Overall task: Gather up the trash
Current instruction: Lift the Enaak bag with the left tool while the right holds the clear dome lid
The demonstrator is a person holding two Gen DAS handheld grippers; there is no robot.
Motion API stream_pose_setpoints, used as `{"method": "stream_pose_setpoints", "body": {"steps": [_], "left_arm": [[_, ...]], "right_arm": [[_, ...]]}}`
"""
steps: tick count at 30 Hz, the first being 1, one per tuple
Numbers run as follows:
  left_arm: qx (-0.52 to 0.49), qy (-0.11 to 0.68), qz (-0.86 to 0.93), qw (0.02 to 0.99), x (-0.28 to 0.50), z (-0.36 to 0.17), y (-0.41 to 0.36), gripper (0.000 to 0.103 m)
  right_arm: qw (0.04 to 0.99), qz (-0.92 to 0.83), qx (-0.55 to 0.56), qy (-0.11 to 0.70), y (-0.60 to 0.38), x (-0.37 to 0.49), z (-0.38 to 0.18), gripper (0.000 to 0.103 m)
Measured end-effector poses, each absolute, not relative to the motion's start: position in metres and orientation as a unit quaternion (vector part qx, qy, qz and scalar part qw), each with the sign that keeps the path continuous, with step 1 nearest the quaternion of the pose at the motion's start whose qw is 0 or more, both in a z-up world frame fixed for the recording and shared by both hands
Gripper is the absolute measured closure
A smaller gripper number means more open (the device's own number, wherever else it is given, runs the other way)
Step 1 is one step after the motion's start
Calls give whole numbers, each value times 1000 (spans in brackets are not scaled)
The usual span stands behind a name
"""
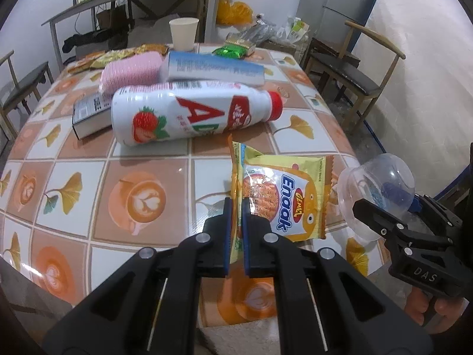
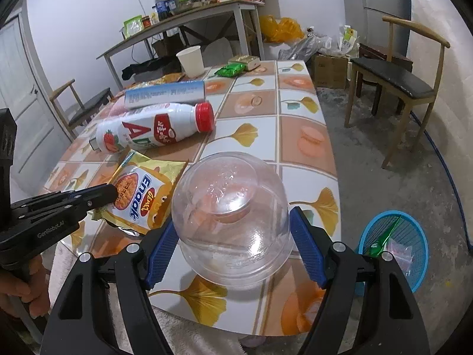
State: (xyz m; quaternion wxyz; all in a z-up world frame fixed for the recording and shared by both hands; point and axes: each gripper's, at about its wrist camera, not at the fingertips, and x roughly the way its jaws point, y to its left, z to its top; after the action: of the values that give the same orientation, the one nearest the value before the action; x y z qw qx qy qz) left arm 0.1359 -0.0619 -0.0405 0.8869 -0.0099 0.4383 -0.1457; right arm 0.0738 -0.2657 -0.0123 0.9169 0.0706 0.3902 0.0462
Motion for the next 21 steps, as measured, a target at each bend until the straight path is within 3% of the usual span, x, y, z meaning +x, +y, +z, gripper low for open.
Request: {"method": "stream_pose_setpoints", "body": {"steps": [21], "left_arm": [[18,391,-163,906,114,-3,-86,98]], "right_arm": [[929,28,84,360,-288,52,9,31]]}}
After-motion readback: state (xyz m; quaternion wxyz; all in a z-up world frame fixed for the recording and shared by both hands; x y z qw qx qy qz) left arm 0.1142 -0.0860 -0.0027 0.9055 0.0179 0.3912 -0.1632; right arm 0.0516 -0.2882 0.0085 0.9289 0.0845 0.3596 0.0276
